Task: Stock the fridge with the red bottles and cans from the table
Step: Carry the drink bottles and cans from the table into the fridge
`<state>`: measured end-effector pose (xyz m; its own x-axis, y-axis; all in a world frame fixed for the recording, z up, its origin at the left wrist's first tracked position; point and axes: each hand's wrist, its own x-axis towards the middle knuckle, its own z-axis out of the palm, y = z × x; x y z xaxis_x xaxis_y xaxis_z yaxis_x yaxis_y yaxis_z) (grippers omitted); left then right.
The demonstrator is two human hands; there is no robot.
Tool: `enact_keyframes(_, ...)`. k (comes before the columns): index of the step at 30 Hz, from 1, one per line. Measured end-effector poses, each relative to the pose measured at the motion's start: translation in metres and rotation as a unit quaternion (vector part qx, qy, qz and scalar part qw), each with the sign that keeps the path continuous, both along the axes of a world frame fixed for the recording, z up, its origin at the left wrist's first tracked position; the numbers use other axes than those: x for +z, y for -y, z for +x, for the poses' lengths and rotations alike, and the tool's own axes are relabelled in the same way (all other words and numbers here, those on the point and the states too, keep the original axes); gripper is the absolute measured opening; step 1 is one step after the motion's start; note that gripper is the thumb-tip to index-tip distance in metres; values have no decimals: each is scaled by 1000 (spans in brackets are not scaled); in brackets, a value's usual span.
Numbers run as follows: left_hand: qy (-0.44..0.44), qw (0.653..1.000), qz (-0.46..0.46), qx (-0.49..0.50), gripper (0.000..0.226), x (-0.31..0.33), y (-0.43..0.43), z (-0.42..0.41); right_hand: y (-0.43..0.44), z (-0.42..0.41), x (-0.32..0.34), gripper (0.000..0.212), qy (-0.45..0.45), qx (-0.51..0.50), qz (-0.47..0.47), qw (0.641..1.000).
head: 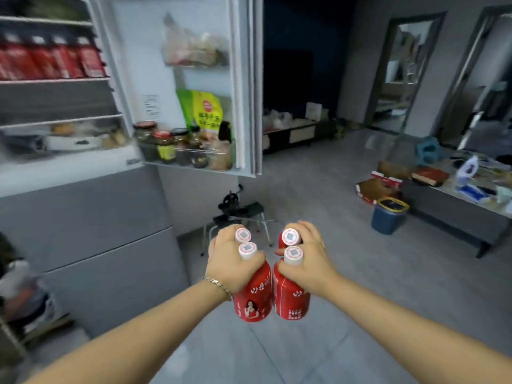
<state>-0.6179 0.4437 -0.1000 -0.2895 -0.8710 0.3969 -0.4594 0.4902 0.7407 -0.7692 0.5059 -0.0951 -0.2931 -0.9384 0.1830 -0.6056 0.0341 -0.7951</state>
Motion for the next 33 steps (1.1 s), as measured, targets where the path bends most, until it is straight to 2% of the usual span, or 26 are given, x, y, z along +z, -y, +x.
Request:
enact_keyframes(4, -8, 995, -1, 104, 27, 3, 66, 81, 92, 71, 9, 55, -2, 106, -1, 994)
enact_keyframes(7, -10, 983, 15, 183, 36, 9, 109, 126, 154, 112, 15, 53, -47, 173, -16, 984)
enact_keyframes(9, -8, 974, 15, 226, 32, 13, 142, 152, 196, 134, 22, 50, -73, 206, -30, 975)
enact_keyframes(11, -20, 968, 7, 251, 26, 18, 186, 181, 248, 160, 27, 48, -85, 246, -39, 965)
enact_keyframes(17, -43, 953, -12, 300, 28, 51, 291, 255, 389, 236, 49, 52, -60, 345, -63, 934)
enact_keyframes(21, -50, 947, -36, 317, 29, 73, 347, 305, 461, 291, 64, 56, -21, 362, -85, 928)
enact_keyframes(26, -109, 936, -77, 325, 30, 84, 430, 382, 545, 360, 74, 62, 39, 355, -119, 926)
enact_keyframes(33, -198, 924, -41, 323, 27, 108, 548, 469, 661, 438, 98, 60, 76, 288, -168, 940)
